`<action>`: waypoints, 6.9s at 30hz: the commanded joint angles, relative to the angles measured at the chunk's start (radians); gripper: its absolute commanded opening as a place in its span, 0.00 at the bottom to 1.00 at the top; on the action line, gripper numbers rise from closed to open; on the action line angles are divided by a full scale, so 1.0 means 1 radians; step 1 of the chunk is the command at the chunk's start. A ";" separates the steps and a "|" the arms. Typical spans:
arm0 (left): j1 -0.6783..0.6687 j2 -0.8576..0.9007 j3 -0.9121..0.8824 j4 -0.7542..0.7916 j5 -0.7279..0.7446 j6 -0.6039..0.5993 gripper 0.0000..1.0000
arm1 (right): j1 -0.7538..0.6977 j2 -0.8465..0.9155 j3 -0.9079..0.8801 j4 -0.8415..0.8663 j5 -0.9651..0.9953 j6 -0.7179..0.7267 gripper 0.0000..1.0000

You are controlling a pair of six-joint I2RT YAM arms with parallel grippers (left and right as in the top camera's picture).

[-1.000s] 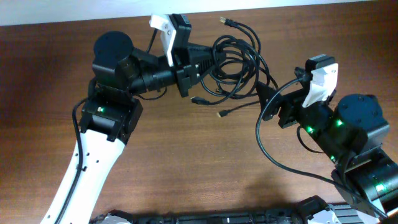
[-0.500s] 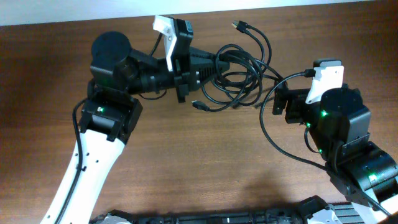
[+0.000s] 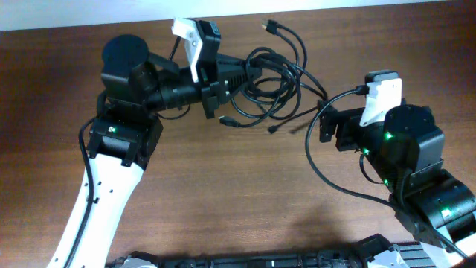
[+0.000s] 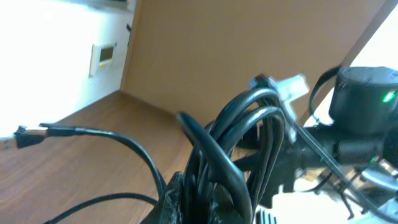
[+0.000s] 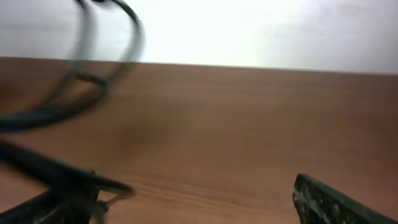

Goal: Untangle cables

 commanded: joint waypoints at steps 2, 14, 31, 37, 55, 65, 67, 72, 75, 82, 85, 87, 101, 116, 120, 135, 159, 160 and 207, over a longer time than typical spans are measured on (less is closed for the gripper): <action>0.003 -0.022 0.013 -0.070 -0.010 0.238 0.00 | -0.006 -0.043 0.008 0.046 -0.206 -0.092 0.99; 0.003 -0.022 0.013 -0.155 0.244 0.582 0.00 | -0.006 -0.100 0.008 0.139 -0.153 -0.083 0.99; -0.071 -0.022 0.013 -0.152 0.317 0.669 0.00 | -0.006 -0.065 0.008 0.196 -0.431 -0.084 0.99; -0.071 -0.022 0.013 -0.156 0.305 0.669 0.00 | -0.006 -0.063 0.008 0.198 -0.433 -0.085 0.99; -0.068 -0.022 0.013 -0.189 0.062 0.669 0.00 | -0.006 -0.061 0.008 0.196 -0.434 -0.085 0.98; -0.072 -0.022 0.013 -0.196 0.253 0.665 0.00 | -0.006 -0.061 0.008 0.196 -0.433 -0.088 0.99; -0.085 -0.022 0.013 -0.196 0.257 0.665 0.00 | -0.006 -0.059 0.008 0.196 -0.433 -0.092 0.99; -0.118 -0.022 0.013 -0.192 0.251 0.666 0.00 | -0.006 -0.045 0.008 0.196 -0.433 -0.092 0.99; -0.119 -0.022 0.013 -0.193 0.229 0.666 0.00 | -0.006 -0.043 0.008 0.196 -0.433 -0.092 0.99; -0.119 -0.022 0.013 -0.196 0.080 0.665 0.00 | -0.006 -0.043 0.008 0.195 -0.434 -0.092 0.99; -0.119 -0.022 0.013 -0.200 0.075 0.665 0.00 | -0.006 -0.043 0.008 0.195 -0.434 -0.092 0.99; -0.122 -0.022 0.013 -0.199 0.116 0.665 0.00 | -0.006 -0.043 0.008 0.195 -0.433 -0.092 0.99; -0.117 -0.022 0.013 -0.201 0.344 0.666 0.00 | -0.006 0.022 0.008 0.079 0.043 -0.091 0.99; -0.111 -0.022 0.013 -0.340 -0.041 0.612 0.00 | -0.006 -0.010 0.008 0.060 0.175 -0.087 0.99; -0.111 -0.022 0.013 -0.349 -0.133 0.565 0.00 | -0.006 -0.010 0.008 0.059 0.182 -0.068 0.99; -0.121 -0.022 0.013 -0.348 -0.539 0.270 0.00 | -0.006 -0.010 0.008 0.010 -0.115 -0.104 0.99; -0.223 -0.022 0.013 -0.258 -0.472 0.183 0.00 | -0.006 -0.010 0.008 0.053 -0.409 -0.103 0.99; -0.229 -0.022 0.013 -0.259 -0.472 0.193 0.00 | -0.006 -0.010 0.008 0.053 -0.407 -0.103 0.99; -0.263 -0.022 0.013 -0.288 -0.586 0.184 0.99 | -0.006 -0.009 0.008 0.164 -0.185 0.050 0.04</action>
